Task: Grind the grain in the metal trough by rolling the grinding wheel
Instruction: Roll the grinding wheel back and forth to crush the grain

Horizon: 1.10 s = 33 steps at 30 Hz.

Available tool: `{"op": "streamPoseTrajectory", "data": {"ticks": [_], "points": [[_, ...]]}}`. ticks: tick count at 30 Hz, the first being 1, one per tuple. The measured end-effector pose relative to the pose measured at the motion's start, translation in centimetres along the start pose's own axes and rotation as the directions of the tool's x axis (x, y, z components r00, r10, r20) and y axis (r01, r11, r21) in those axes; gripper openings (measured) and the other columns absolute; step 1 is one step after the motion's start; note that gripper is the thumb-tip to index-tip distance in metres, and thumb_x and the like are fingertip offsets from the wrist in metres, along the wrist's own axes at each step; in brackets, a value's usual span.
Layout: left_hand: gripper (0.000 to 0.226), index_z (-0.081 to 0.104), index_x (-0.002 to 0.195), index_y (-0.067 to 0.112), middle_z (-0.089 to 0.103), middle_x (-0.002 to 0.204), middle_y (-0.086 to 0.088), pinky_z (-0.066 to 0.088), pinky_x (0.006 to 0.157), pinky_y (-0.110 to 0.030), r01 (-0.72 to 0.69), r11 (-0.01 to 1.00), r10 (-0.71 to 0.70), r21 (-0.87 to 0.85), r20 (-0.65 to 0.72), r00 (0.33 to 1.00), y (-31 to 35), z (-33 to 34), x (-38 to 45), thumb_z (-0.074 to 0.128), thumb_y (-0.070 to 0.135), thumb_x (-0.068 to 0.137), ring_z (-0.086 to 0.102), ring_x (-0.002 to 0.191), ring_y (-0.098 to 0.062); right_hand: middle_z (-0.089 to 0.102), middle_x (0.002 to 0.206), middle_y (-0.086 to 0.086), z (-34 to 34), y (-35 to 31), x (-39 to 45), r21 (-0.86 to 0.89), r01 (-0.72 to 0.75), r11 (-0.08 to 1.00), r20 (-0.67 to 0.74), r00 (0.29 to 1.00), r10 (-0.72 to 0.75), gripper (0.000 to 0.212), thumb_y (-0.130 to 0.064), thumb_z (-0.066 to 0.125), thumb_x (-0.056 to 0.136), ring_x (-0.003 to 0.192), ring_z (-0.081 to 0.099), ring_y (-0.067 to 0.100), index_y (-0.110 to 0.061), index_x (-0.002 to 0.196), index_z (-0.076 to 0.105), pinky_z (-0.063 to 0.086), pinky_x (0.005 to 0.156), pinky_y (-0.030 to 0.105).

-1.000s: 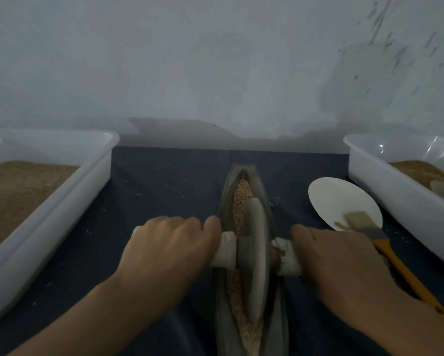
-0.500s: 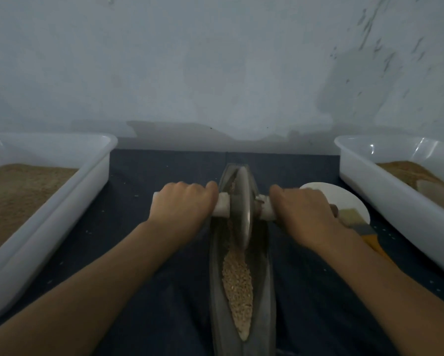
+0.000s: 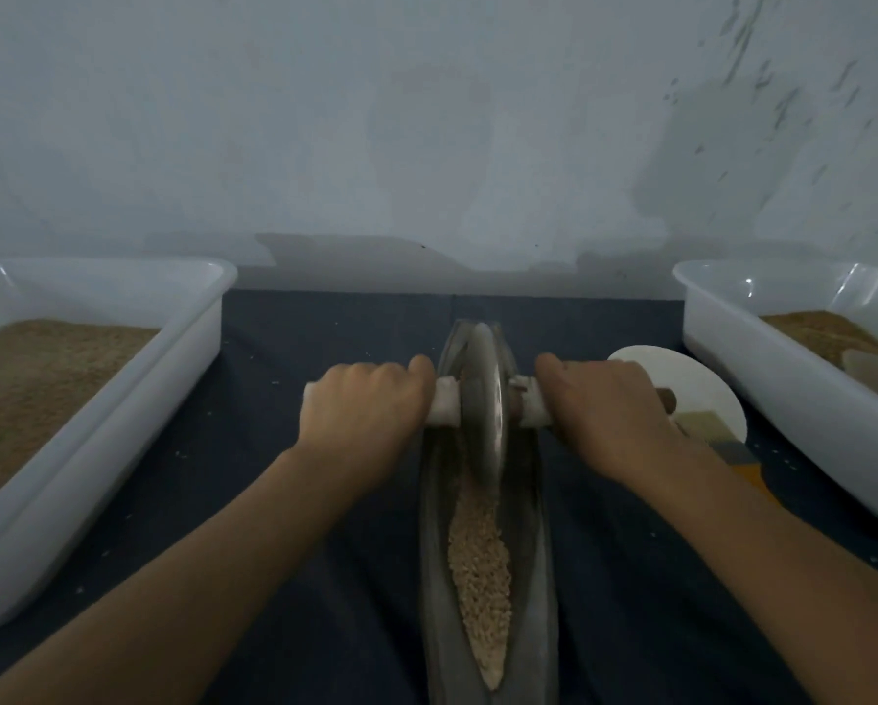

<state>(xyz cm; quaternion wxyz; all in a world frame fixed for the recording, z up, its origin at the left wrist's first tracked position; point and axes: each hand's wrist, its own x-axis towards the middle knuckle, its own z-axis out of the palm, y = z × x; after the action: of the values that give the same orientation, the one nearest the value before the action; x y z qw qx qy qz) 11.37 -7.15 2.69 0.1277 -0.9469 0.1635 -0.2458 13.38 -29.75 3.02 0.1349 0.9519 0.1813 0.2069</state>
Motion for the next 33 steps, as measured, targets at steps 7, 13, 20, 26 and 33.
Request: {"op": "streamPoseTrajectory", "data": {"ticks": [7,13,20,26,33], "points": [[0.046,0.022,0.085,0.027,0.035,0.066,0.008,0.027,0.052,-0.03,-0.078,0.992,0.082,-0.103,0.036,0.996,-0.6,-0.5,-0.9,0.067,0.031,0.078,0.037,0.054,-0.015,0.063,0.084,0.0,-1.7,-0.5,-2.0,0.062,0.033,0.998,0.05,0.998,-0.036,0.032,-0.028,0.063,0.082,0.067,0.058,0.023,-0.022,0.089,0.032,0.028,0.055,0.032],[0.083,0.022,0.077,0.032,0.029,0.049,0.011,0.002,0.044,-0.019,-0.21,0.971,0.218,-0.11,0.068,0.973,-1.0,-2.3,-4.6,0.087,0.037,0.026,0.015,0.043,-0.007,0.047,0.044,0.001,-3.4,-1.6,-6.2,0.106,0.117,0.987,-0.024,0.993,-0.115,0.055,-0.016,0.088,0.027,0.031,0.043,0.017,-0.019,0.065,0.048,0.021,0.036,0.027],[0.039,0.023,0.084,0.029,0.036,0.07,0.009,0.033,0.057,-0.029,-0.02,0.99,0.029,-0.142,0.06,0.998,-0.6,0.1,0.2,0.062,0.031,0.083,0.038,0.058,-0.013,0.064,0.094,-0.003,-1.7,-0.6,-0.6,0.027,-0.005,1.0,0.104,0.995,0.002,0.021,-0.024,0.057,0.086,0.08,0.062,0.023,-0.022,0.098,0.04,0.033,0.061,0.031],[0.031,0.029,0.091,0.032,0.056,0.086,0.006,0.031,0.058,-0.03,-0.106,0.974,0.153,-0.2,0.239,0.959,-0.9,-1.6,-2.4,0.059,0.034,0.082,0.049,0.066,-0.018,0.062,0.099,0.001,-3.5,-1.1,-4.0,0.145,0.085,0.986,0.235,0.965,-0.118,0.024,-0.026,0.053,0.085,0.086,0.06,0.027,-0.023,0.104,0.04,0.025,0.059,0.034],[0.043,0.022,0.082,0.031,0.051,0.072,0.009,0.028,0.051,-0.028,-0.088,0.984,0.106,-0.155,0.109,0.988,-0.6,-0.7,-1.6,0.064,0.035,0.076,0.042,0.055,-0.012,0.063,0.095,-0.002,-2.5,-0.9,-2.6,0.138,0.029,0.99,0.192,0.98,-0.055,0.021,-0.022,0.055,0.085,0.083,0.061,0.024,-0.026,0.096,0.037,0.028,0.059,0.032]]}}
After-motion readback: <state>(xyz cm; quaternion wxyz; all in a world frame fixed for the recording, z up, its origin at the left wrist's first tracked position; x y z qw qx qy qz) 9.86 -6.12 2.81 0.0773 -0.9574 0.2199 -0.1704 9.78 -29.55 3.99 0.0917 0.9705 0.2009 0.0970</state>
